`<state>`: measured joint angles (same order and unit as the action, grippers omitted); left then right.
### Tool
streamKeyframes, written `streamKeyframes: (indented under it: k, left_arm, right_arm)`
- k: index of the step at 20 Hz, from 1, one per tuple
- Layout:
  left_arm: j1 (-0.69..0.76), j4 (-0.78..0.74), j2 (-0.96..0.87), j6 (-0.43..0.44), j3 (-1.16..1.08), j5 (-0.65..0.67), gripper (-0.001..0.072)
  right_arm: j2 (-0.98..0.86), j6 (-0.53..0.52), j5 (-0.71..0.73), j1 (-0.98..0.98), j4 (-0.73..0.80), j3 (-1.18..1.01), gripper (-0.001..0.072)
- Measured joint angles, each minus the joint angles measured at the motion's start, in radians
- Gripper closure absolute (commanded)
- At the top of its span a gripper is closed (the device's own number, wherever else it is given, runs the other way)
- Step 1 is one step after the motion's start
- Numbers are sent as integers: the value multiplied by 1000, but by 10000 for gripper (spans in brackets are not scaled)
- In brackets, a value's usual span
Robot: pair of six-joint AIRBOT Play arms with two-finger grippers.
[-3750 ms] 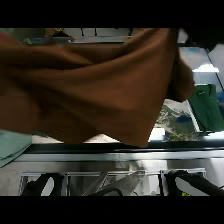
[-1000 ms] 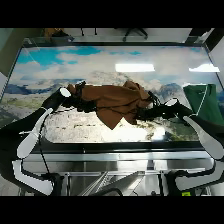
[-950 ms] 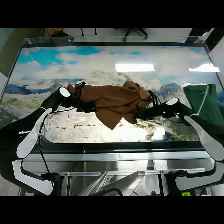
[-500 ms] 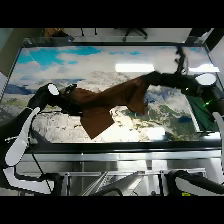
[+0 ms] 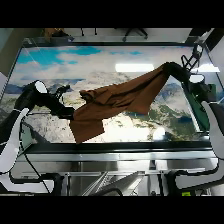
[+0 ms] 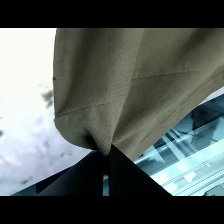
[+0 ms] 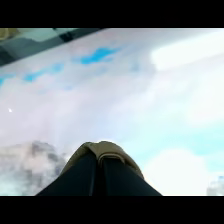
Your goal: Fold the shirts.
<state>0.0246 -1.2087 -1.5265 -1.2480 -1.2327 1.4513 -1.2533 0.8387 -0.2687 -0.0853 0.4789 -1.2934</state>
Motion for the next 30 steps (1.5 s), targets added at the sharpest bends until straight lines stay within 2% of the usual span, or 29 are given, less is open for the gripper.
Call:
streamKeyframes:
  k: [1, 4, 6, 9, 10, 11, 12, 16, 21, 23, 27, 28, 30]
  left_arm:
    - [-13, -3, 1, 2, 0, 1, 693]
    - [-40, -3, 3, 7, 0, 0, 693]
    - [-46, -3, 3, 7, 0, -8, 693]
    - [-40, 1, 3, 10, 0, -13, 693]
    - [-37, 0, 3, 10, 0, -17, 693]
    - [-34, 0, 3, 10, 0, -21, 693]
    - [-32, 1, 3, 10, 0, -23, 693]
    - [-27, 5, 3, 10, 0, -36, 693]
    - [-26, 6, 3, 10, 0, -63, 693]
    - [-26, 7, 3, 10, 0, -77, 693]
    - [-26, 7, 3, 10, 0, -95, 693]
    - [-26, 7, 3, 10, 0, -102, 693]
    - [-26, 7, 3, 10, 0, -115, 693]
  right_arm:
    - [-22, -3, -18, -2, 2, -3, 309]
    - [-23, -7, -142, -37, 10, -13, 310]
    - [20, 7, -309, -96, 29, -15, 310]
    - [97, 102, -613, -200, 119, -1, 308]
    - [127, 137, -709, -226, 161, 25, 268]
    - [157, 164, -785, -243, 196, 65, 152]
    - [190, 185, -846, -255, 225, 122, 113]
    - [274, 208, -886, -240, 230, 385, 116]
    - [232, 167, -768, -103, 151, 539, 121]
    - [191, 163, -711, -47, 137, 552, 205]
    - [116, 137, -644, 12, 91, 523, 231]
    - [103, 128, -635, 18, 80, 512, 335]
    - [82, 109, -606, 25, 72, 492, 603]
